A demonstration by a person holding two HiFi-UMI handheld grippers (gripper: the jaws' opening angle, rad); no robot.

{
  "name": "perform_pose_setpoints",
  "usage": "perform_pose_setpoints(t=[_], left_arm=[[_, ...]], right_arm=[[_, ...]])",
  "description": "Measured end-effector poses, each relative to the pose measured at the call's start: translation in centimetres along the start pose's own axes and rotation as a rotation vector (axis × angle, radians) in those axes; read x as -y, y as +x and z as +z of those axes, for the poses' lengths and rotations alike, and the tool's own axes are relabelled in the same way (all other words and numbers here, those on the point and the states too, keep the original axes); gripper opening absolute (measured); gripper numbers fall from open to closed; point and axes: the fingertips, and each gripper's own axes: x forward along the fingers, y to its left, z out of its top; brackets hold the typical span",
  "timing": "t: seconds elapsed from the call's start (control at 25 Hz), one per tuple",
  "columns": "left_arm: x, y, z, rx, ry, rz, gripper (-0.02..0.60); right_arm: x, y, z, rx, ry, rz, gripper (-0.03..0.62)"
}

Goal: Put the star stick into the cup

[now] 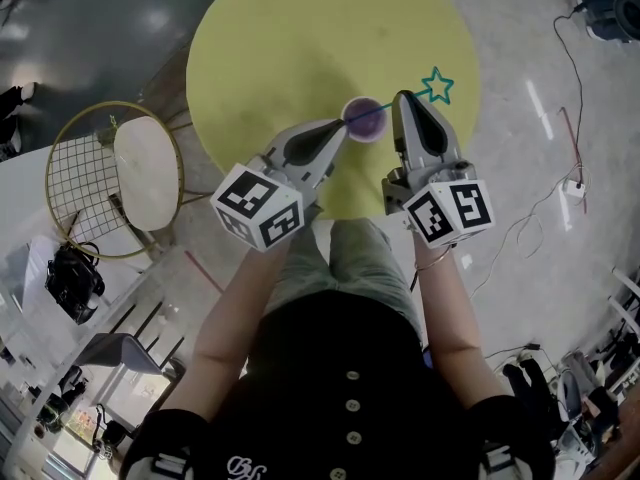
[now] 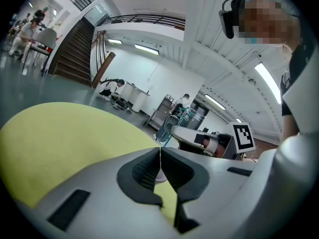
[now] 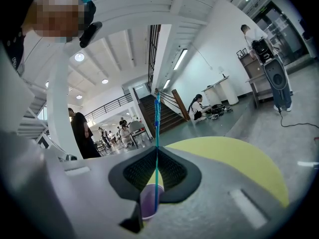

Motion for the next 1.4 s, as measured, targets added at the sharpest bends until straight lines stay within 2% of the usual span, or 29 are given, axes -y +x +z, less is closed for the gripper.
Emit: perform_pose_setpoints(t=[0.4, 0.84, 1.4], left_arm=[[0.1, 0.1, -1.1, -0.046, 0.007, -0.007, 0.012], [-0.2, 0.0, -1.5, -0.064, 0.020, -0.013, 0.012], [0.5, -0.5, -1.2, -0.057, 0.021, -0.033, 0.012]], right_arm=[[1.1, -0.3, -0.2, -0.015, 0.004, -0.045, 0.012], [1.7, -0.6, -1.2, -0.021, -0.002, -0.066, 0.048], [1.6, -0.7, -0.8, -0.007, 0.005, -0.120, 0.154]])
